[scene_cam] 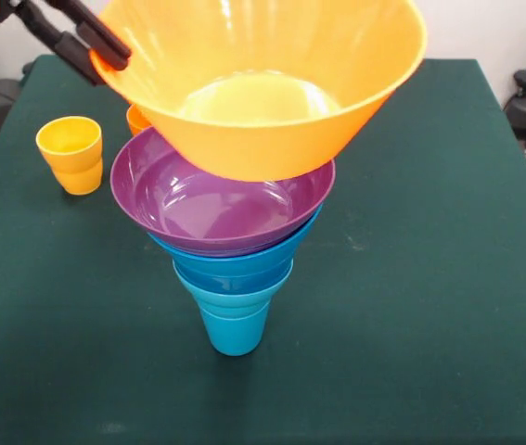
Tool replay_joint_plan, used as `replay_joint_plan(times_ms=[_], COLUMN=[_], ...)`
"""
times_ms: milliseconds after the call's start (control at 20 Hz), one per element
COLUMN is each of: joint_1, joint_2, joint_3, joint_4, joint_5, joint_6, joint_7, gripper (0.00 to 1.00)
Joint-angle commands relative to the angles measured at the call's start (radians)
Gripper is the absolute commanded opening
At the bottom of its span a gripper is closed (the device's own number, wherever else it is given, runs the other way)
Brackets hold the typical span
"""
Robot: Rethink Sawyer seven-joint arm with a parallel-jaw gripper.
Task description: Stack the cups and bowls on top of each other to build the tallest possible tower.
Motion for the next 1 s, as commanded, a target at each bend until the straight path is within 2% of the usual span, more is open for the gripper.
replay_joint_plan(times_ms=[50, 550, 1000], joint_1=[0.012, 0.018, 0.013], joint_2=[0.031, 0.074, 0.075], joint_3=[0.044, 0.088, 0.091], joint_4=[-0.078, -0.154, -0.14], joint_5=[-0.091, -0.128, -0.12], joint_6=[0.13, 0.177, 0.158], joint_7=[-0.386, -0.42, -0.404], gripper=[0.0, 0.0, 0.0])
